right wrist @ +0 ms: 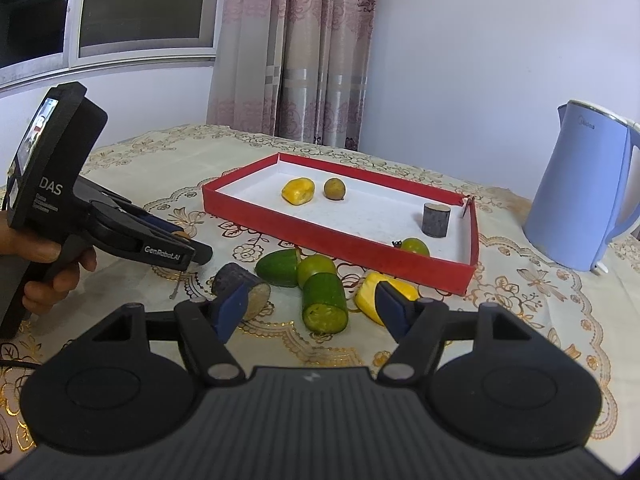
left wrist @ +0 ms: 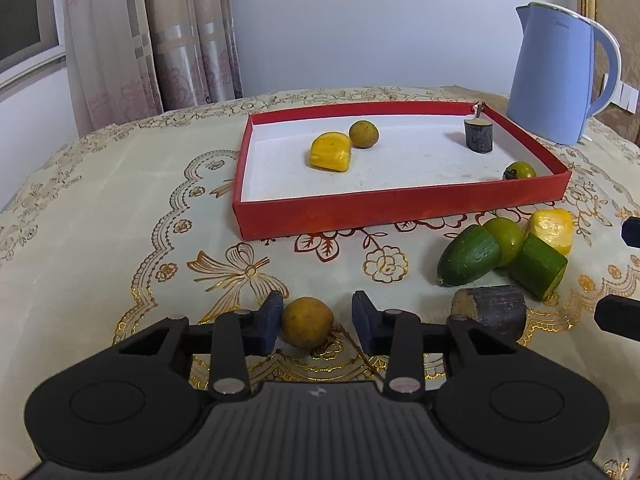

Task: Organize fruits
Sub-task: 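Grasp a brown longan with the left gripper while the right grasps a sugarcane chunk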

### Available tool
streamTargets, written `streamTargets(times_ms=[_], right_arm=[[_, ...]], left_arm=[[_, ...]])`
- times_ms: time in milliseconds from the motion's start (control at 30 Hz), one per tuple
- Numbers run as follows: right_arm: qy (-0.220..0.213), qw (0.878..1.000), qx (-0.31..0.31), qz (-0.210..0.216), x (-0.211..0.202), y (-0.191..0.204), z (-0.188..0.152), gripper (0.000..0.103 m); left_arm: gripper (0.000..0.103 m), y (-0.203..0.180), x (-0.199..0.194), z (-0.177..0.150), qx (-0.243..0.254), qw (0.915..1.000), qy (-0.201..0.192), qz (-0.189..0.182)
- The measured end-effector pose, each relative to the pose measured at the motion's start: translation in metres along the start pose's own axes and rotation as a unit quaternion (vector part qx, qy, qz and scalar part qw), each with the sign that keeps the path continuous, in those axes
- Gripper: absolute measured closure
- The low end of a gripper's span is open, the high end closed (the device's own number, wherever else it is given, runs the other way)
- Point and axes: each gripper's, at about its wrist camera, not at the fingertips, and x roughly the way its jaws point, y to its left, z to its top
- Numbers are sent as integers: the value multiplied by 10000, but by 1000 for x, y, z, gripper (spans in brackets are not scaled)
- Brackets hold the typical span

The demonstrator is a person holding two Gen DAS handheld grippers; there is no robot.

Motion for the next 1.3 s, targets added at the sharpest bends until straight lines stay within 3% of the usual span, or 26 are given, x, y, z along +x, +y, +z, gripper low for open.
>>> streamTargets(times_ms=[200,700,833,1000,1300], right_arm=[[0,10000,-7,-11,0,1,0,35],[2,9999,-81,65,-3,4,2,35],[72,9997,-78,211,0,10,3,37],[174,9990,-75,393,11,26,7,47],[358,9989,245,-158,39,55,15,47]], left_arm=[[72,2,0,0,-58,10000,-10,26],[73,5,-9,2,-87,9994,-210,258],[73,6,-18,1,-49,9983,-374,439],[73,10,-25,0,-64,9975,-470,528],[73,20,-29,-2,-139,9972,-498,537]])
